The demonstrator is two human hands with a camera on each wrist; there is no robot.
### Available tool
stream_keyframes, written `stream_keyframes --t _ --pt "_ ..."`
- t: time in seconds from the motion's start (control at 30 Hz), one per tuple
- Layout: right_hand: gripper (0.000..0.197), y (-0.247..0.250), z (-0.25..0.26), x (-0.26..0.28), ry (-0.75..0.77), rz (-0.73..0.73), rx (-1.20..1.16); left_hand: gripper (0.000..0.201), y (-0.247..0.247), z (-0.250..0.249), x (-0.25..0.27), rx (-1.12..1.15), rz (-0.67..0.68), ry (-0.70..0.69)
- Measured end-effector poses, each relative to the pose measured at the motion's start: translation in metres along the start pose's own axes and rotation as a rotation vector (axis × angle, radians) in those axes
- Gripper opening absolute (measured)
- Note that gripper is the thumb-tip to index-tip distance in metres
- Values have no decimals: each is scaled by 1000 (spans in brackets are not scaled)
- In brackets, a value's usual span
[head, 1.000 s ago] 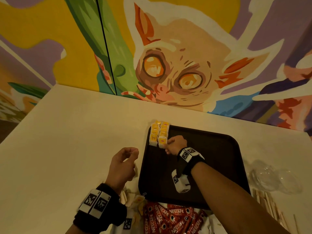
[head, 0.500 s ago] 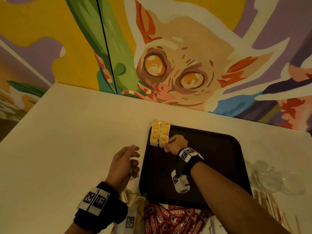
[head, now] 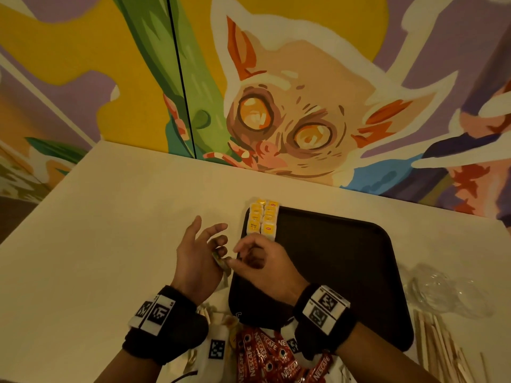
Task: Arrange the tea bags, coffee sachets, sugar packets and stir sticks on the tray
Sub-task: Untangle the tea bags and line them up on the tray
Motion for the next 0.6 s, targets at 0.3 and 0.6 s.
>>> stream_keyframes --t 0.3,0.6 --pt "18 -11 10 14 142 -83 156 55 -12 0 12 22 97 -17" --pt "14 14 27 24 296 -330 182 32 -3 -3 21 -348 -95 -212"
Point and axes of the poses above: each hand's wrist, its own x-axis away from the middle knuckle, its own y-axis out of the back of the hand, z = x × y, the point moved 8 cm from there along -x, towards the middle knuckle, and after that the axes turned 3 degrees about z, right-handed, at the moved point
